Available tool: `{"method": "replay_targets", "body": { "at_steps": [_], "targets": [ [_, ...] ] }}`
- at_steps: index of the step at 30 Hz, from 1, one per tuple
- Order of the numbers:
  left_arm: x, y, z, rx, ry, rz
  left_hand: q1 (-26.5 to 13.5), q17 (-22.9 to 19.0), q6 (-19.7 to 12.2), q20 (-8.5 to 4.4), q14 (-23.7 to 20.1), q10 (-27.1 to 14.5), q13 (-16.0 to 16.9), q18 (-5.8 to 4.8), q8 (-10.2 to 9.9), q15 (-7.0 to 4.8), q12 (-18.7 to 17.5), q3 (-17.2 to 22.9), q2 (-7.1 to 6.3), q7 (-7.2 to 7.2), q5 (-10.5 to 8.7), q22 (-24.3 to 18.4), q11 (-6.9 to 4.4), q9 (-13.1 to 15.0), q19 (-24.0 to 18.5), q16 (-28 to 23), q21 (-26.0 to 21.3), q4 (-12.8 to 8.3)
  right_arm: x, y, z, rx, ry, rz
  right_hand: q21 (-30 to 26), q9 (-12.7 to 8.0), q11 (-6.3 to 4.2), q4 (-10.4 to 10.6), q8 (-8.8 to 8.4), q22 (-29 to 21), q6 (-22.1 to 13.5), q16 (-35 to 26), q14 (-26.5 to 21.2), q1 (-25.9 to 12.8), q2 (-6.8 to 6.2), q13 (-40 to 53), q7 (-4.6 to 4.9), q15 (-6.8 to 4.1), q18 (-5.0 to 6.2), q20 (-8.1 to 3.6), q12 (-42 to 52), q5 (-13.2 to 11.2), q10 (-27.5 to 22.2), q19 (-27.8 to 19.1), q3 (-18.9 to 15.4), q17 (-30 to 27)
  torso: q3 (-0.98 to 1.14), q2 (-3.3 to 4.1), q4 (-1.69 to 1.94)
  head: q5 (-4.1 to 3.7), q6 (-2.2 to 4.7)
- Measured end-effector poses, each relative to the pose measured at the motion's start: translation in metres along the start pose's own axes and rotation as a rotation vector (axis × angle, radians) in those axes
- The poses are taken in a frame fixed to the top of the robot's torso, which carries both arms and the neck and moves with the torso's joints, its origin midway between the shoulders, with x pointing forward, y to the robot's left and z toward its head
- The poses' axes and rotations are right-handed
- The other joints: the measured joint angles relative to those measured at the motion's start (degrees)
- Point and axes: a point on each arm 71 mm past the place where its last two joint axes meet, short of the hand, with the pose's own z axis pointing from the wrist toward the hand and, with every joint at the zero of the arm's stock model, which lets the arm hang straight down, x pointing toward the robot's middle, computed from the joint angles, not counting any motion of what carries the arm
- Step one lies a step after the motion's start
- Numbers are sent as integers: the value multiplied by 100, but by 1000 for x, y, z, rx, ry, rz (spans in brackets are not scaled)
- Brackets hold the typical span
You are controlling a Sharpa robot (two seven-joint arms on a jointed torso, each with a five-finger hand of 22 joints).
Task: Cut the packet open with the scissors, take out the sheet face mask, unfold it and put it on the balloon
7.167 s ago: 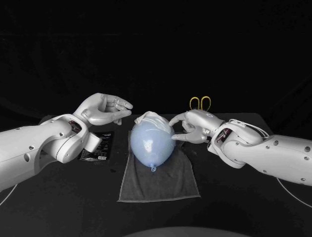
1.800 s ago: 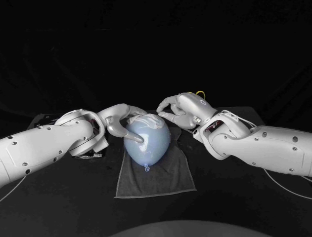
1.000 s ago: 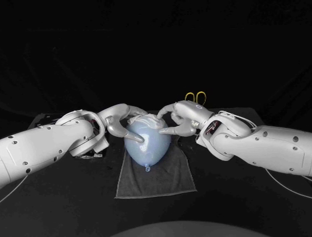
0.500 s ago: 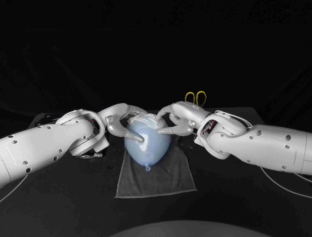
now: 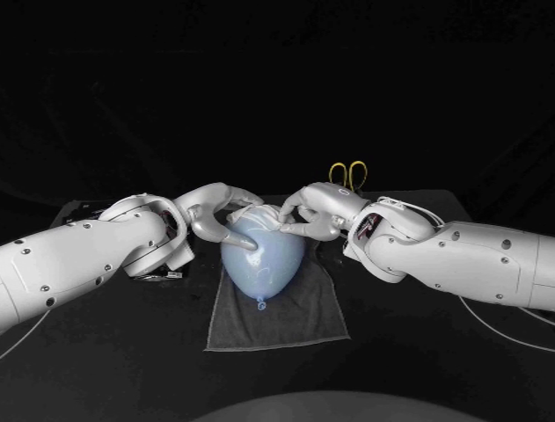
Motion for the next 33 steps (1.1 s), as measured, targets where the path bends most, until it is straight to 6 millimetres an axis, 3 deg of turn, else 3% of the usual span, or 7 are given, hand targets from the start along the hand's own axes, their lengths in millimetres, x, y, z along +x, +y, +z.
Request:
{"method": "replay_targets", "body": {
  "at_steps": [17, 21, 27, 33],
  "targets": [
    [-2, 1, -2, 0, -2, -7, 22, -1, 0, 1, 21, -1, 1, 0, 0, 21, 0, 15, 22, 0, 0, 0, 0, -8, 42, -27, -26, -17, -9, 9, -12, -58, -95, 19, 135, 12, -16, -5, 66, -4, 2, -10, 23, -4, 46, -1, -2, -39, -35, -53, 28, 0, -4, 53, 179, -2, 1, -3, -3, 7, 30],
    [-3, 2, -3, 3, -6, -13, 22, -1, 0, 1, 48, -2, -3, -1, 0, 48, 0, 15, 22, 0, 0, -1, 1, -8, 42, -61, -29, -17, -18, 13, -13, -69, -122, 31, 155, 11, -17, 6, 66, -3, 2, 0, 27, -39, 82, 0, -2, -43, -35, -53, 15, -1, -5, 53, 198, 1, 1, -6, -5, 10, 51],
    [-4, 2, -6, 15, -16, -35, 22, -1, 114, 1, 79, 16, -8, 0, 36, 148, -33, 31, 22, 10, 0, -1, 124, 33, 42, -128, -73, -1, -32, 17, -10, -73, -139, 38, 199, 7, -25, 0, 87, -2, 1, 0, 31, -41, 83, 0, -3, -47, -37, -72, 15, -1, -13, 72, 252, 2, -3, -9, -2, -8, 95],
    [-7, -1, -8, 39, -39, -67, 5, -1, 114, 1, 50, 19, -7, -1, 36, 177, -43, 71, 5, 10, 1, -1, 126, 44, 42, -194, -112, -9, -45, 18, -3, -66, -134, 33, 201, 3, -26, -17, 88, 0, 0, -1, 31, -70, 113, 0, -2, -47, -38, -72, 30, -3, -13, 72, 272, 1, -9, -11, 5, -24, 133]
  ]
}}
